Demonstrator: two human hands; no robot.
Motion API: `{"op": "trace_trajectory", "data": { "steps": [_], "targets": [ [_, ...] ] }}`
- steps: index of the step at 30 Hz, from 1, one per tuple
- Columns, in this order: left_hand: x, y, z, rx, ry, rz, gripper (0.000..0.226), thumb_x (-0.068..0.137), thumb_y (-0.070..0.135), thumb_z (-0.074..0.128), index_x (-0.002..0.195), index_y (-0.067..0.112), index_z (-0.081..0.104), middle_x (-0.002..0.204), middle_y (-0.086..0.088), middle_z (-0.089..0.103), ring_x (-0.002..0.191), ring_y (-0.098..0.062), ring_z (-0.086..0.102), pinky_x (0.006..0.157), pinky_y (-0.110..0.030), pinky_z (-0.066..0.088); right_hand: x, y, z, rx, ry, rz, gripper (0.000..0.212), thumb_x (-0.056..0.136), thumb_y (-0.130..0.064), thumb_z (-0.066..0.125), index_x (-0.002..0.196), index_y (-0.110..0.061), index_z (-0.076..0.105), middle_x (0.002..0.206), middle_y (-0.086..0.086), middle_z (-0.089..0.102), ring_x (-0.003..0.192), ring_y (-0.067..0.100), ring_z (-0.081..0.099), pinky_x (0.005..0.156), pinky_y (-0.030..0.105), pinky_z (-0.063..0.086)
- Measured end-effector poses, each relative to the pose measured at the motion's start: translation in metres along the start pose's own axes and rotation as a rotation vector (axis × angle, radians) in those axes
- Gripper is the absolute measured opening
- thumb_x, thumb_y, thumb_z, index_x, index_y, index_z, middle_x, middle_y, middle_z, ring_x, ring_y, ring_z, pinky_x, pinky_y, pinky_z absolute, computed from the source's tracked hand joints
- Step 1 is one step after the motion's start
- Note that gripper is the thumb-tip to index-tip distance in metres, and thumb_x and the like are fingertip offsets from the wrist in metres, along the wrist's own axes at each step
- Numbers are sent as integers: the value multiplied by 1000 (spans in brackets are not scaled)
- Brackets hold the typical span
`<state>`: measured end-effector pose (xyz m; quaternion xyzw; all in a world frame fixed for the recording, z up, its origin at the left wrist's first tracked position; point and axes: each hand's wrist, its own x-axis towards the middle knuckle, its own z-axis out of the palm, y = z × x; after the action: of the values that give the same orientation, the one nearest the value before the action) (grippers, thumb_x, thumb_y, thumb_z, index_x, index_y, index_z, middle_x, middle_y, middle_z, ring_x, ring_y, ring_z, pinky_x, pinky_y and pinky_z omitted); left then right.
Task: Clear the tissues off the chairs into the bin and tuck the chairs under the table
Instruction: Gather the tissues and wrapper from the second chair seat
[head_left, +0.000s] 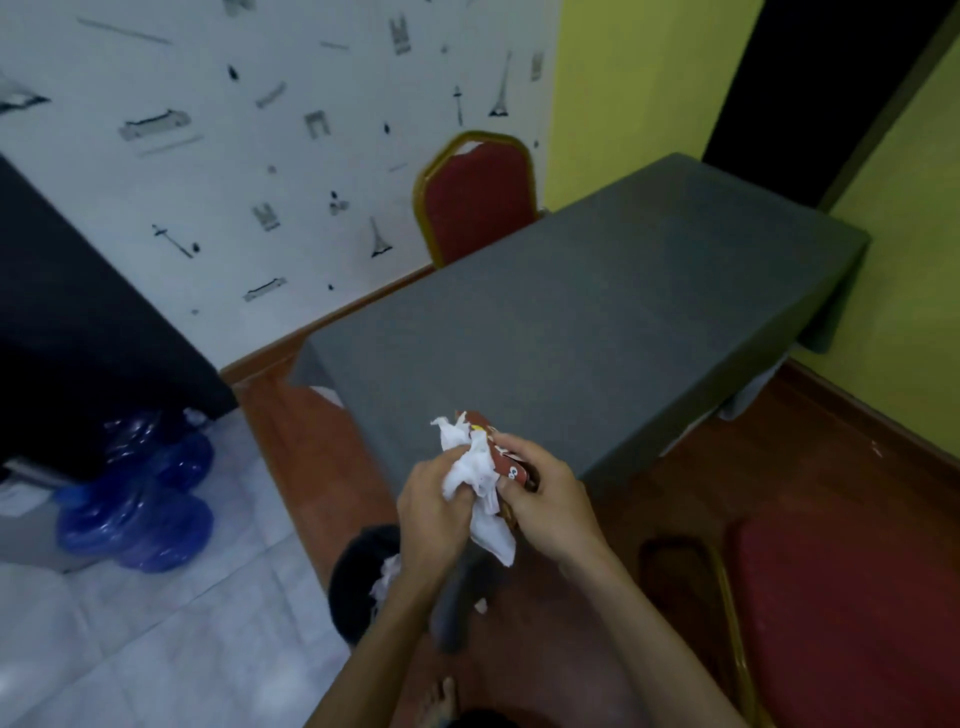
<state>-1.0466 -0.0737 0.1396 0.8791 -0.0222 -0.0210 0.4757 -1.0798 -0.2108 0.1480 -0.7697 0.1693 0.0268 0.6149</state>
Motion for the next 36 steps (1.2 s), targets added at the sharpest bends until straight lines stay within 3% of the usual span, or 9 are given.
{"op": "trace_trajectory", "data": {
  "steps": [4, 10, 14, 19, 22, 24, 28, 33, 36],
  "targets": [
    [18, -58, -62, 50, 29, -56, 15, 82, 15, 63, 86, 22, 75, 77, 8, 72, 73, -4, 60, 65, -4, 39, 19, -8, 86, -37, -72, 18, 46, 90, -8, 64, 130, -30, 69, 122, -12, 74, 108, 2, 70, 98, 34, 57],
    [27, -130, -110, 90, -52, -164, 29, 87, 12, 62, 68, 33, 60, 64, 14, 64, 63, 0, 58, 59, -10, 39, 26, -5, 171, -156, -172, 124, 52, 86, -7, 64, 130, -34, 69, 124, -7, 74, 111, 11, 69, 99, 34, 56],
    [25, -166, -115, 123, -107, -258, 15, 88, 16, 60, 83, 26, 71, 70, 13, 65, 65, 1, 60, 60, -3, 38, 30, 14, 200, -208, -210, 191, 51, 88, -8, 62, 131, -36, 68, 128, -6, 72, 111, 13, 69, 97, 33, 57],
    [23, -228, -104, 88, -208, -428, 22, 90, 9, 56, 98, 15, 75, 88, 0, 72, 66, -2, 56, 57, -1, 39, 42, 67, 245, -284, -311, 302, 47, 94, -17, 62, 131, -46, 63, 132, -9, 69, 113, 14, 69, 96, 35, 59],
    [24, -271, -89, 105, -261, -483, 26, 92, 8, 56, 112, 11, 74, 102, -8, 74, 79, -12, 58, 58, 2, 38, 56, 104, 267, -320, -359, 374, 47, 97, -10, 62, 136, -36, 63, 137, -2, 67, 119, 19, 65, 95, 26, 53],
    [28, -300, -75, 107, -308, -530, 27, 92, 10, 56, 113, 11, 73, 107, -10, 74, 87, -18, 63, 62, -3, 40, 69, 132, 279, -338, -383, 420, 49, 97, -7, 61, 140, -30, 62, 138, 0, 66, 121, 19, 62, 89, 21, 46],
    [36, -359, -41, 77, -344, -669, 28, 91, 12, 58, 116, 11, 72, 114, -13, 72, 103, -31, 66, 80, -29, 48, 93, 196, 306, -320, -319, 551, 43, 96, -6, 57, 135, -23, 66, 134, 5, 69, 104, 14, 59, 84, 21, 43],
    [48, -432, 5, 24, -295, -815, 32, 94, 16, 56, 122, 10, 68, 122, -13, 69, 109, -32, 63, 84, -31, 48, 121, 274, 338, -285, -308, 624, 41, 100, -21, 57, 140, -29, 59, 138, 4, 65, 120, 22, 59, 92, 27, 45],
    [56, -471, 32, 33, -293, -860, 48, 95, 21, 57, 142, 14, 52, 140, -13, 58, 124, -32, 55, 97, -35, 47, 139, 317, 353, -307, -336, 633, 53, 101, -20, 57, 151, -34, 47, 145, 4, 59, 132, 27, 55, 102, 31, 43]
  ]
}}
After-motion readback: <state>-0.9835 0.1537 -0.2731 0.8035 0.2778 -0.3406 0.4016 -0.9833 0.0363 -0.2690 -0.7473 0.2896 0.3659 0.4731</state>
